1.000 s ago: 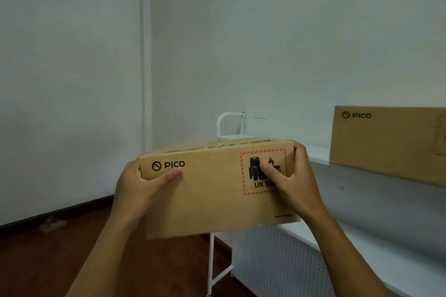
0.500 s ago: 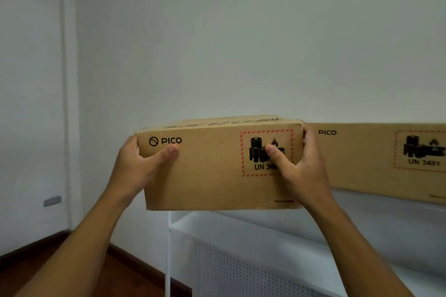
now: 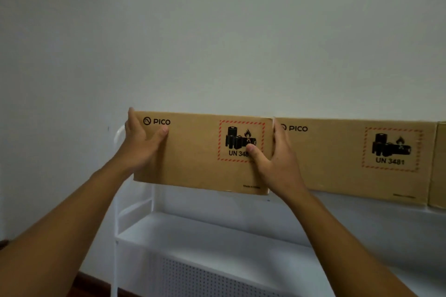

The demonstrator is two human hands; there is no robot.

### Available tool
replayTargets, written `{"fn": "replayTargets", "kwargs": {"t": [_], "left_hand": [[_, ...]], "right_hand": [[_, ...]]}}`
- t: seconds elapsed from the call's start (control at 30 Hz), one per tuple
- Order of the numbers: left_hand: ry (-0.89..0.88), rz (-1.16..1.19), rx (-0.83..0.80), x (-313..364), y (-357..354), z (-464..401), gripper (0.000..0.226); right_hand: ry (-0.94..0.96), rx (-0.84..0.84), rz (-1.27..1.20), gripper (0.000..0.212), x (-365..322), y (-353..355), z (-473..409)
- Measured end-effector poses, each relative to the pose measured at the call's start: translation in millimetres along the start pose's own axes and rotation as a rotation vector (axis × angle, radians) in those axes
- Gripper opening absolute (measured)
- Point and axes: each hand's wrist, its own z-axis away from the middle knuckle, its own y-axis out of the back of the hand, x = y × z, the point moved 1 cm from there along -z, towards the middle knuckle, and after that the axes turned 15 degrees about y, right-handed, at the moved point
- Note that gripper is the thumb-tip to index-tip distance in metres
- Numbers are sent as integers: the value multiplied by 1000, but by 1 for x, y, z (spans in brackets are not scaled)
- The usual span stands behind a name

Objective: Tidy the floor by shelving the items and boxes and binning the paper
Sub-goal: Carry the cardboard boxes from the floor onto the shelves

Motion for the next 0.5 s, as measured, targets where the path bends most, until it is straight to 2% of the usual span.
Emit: {"fn": "replayTargets", "kwargs": {"t": [0.1, 0.2, 0.27, 0.4, 0.5], "left_hand": [[-41, -167, 52, -7, -24, 6, 97], [-86, -262, 7, -24, -45, 12, 112], [-116, -290, 3, -33, -56, 13, 116], [-117, -272, 55, -37, -69, 12, 119], [-118, -288, 56, -37, -80, 18, 119]], "right_hand": [[80, -27, 115, 72, 13, 8, 7], [138, 13, 498, 69, 34, 30, 19], [144, 14, 667, 69, 52, 45, 28], [183, -89, 799, 82, 81, 58, 49], [177, -90, 812, 84, 85, 55, 55]]}}
